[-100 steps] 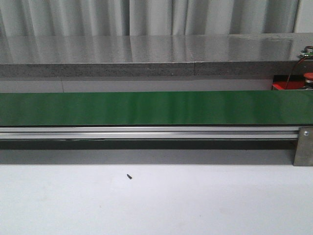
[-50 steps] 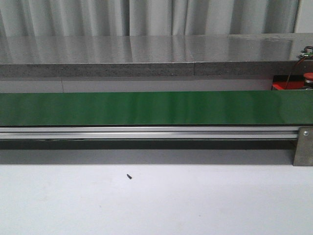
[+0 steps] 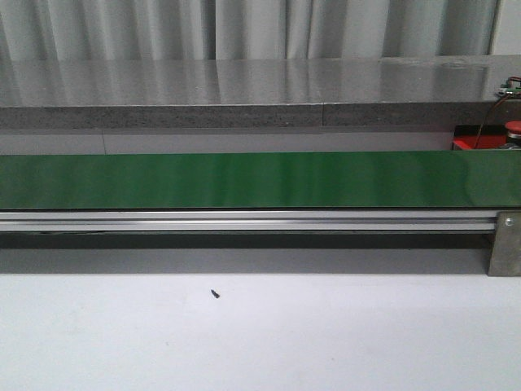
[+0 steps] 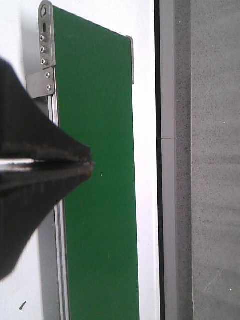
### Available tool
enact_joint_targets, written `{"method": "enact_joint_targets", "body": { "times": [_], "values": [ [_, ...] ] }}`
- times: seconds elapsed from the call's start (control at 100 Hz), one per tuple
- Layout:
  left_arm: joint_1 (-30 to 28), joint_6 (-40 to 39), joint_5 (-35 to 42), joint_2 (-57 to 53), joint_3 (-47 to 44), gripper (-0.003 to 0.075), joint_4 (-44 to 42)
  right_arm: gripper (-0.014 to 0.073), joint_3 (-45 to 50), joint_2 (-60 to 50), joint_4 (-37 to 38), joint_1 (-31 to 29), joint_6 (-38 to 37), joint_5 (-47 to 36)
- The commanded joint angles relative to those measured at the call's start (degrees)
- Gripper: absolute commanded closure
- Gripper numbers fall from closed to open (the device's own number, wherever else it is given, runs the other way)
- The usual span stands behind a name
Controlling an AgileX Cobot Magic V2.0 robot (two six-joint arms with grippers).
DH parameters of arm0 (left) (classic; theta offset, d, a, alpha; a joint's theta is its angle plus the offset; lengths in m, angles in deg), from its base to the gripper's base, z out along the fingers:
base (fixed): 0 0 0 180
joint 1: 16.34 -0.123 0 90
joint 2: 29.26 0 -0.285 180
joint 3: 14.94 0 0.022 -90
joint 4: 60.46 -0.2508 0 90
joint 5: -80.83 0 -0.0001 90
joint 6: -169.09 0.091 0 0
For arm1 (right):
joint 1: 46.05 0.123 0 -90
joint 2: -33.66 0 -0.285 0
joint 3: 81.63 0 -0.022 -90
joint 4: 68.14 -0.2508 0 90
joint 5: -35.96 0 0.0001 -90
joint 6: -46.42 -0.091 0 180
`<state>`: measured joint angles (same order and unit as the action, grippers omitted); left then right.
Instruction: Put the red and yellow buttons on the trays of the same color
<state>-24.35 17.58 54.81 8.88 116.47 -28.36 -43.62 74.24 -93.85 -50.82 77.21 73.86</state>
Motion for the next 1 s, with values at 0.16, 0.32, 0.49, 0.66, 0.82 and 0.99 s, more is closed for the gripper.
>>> {"method": "enact_joint_targets", "body": {
  "times": [0.16, 0.32, 0.49, 0.66, 0.82, 0.99],
  "values": [
    [0.41, 0.07, 3.55, 0.21, 1.44, 0.0740, 1.25, 0.0662, 0.28, -2.22, -0.71, -0.01, 0.07, -2.73],
    [0.41, 0.07, 3.55, 0.21, 1.44, 0.0740, 1.25, 0.0662, 0.28, -2.11, -0.71, -0.01, 0.07, -2.47],
    [0.41, 0.07, 3.55, 0.21, 1.44, 0.0740, 1.25, 0.0662, 0.28, -2.11, -0.71, -0.01, 0.07, -2.47],
    [0.41, 0.07, 3.55, 0.21, 1.44, 0.0740, 1.25, 0.0662, 0.28, -2.11, -0.71, -0.01, 0.07, -2.47],
    [0.41, 0.07, 3.55, 0.21, 1.44, 0.0740, 1.25, 0.0662, 0.28, -2.11, -0.71, -0.01, 0.07, -2.52],
    [0.41, 0.07, 3.55, 0.21, 1.44, 0.0740, 1.25, 0.0662, 0.33, -2.11, -1.04, -0.01, -0.07, -2.59]
  ]
}}
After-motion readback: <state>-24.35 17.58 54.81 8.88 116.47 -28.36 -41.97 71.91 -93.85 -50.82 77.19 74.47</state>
